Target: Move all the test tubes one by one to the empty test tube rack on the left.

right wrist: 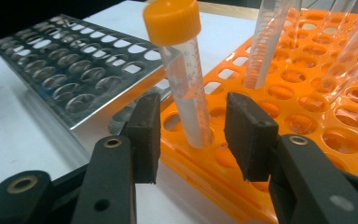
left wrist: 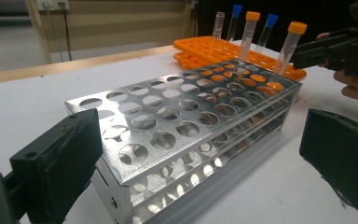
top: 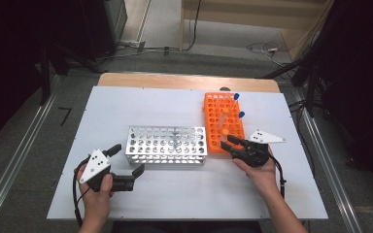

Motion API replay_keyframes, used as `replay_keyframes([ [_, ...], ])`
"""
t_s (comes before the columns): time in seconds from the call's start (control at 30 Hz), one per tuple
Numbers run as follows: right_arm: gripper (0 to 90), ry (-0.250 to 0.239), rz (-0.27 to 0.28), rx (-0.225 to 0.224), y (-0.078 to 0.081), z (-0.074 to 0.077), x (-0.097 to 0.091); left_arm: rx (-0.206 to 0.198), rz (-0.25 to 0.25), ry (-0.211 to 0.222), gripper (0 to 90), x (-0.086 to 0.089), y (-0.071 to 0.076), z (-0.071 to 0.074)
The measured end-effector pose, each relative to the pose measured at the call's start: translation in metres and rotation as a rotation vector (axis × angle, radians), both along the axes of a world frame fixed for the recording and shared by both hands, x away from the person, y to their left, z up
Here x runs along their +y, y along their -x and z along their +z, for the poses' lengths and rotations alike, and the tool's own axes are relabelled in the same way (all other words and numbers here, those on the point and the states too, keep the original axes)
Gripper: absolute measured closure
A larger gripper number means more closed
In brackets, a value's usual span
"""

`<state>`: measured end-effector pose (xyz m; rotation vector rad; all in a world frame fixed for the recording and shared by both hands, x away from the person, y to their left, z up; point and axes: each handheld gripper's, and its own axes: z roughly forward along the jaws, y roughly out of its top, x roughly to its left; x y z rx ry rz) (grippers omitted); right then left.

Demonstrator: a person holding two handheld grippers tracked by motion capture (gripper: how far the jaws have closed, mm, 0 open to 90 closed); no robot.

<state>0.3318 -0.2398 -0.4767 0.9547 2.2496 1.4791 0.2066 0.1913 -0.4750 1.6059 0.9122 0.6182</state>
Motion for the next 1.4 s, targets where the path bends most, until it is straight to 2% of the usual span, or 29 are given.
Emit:
replay_keyframes([
  [0.07,58.0,0.008,0.001,0.001,-0.001,-0.002,0.003,0.001,-0.002,0.003,0.0,0.000,0.001,0.000],
  [0.17,62.2,0.031,0.003,-0.022,0.000,-0.005,0.008,0.000,-0.004,0.009,0.0,-0.001,0.001,0.000],
  [0.3,63.5,0.045,-0.013,-0.027,-0.001,-0.009,0.013,0.005,-0.008,0.011,0.0,-0.004,0.001,0.001],
  [0.5,71.5,0.074,-0.040,-0.040,-0.002,-0.013,0.015,0.015,-0.024,0.001,0.0,-0.011,0.000,0.001],
  [0.57,72.5,0.077,-0.047,-0.042,-0.002,-0.013,0.015,0.017,-0.031,-0.027,0.0,-0.015,0.000,0.002],
  [0.67,73.0,0.081,-0.051,-0.054,-0.001,-0.014,0.016,0.019,-0.053,-0.028,0.0,-0.022,0.000,0.007],
  [0.87,73.4,0.058,-0.053,-0.048,-0.001,-0.012,0.014,0.009,-0.085,-0.013,0.0,-0.032,-0.002,0.018],
  [0.93,73.4,0.053,-0.052,-0.047,-0.001,-0.011,0.013,0.014,-0.118,-0.022,0.0,-0.040,-0.007,0.025],
  [1.03,73.4,0.044,-0.049,-0.058,0.000,-0.009,0.012,0.014,-0.141,-0.034,0.0,-0.046,-0.013,0.029],
  [1.2,73.4,0.024,-0.047,-0.069,0.001,-0.004,0.008,0.008,-0.148,-0.020,0.0,-0.053,-0.024,0.035],
  [1.4,73.5,-0.004,-0.035,-0.109,0.004,0.009,0.006,-0.002,-0.161,-0.020,0.0,-0.062,-0.030,0.042],
])
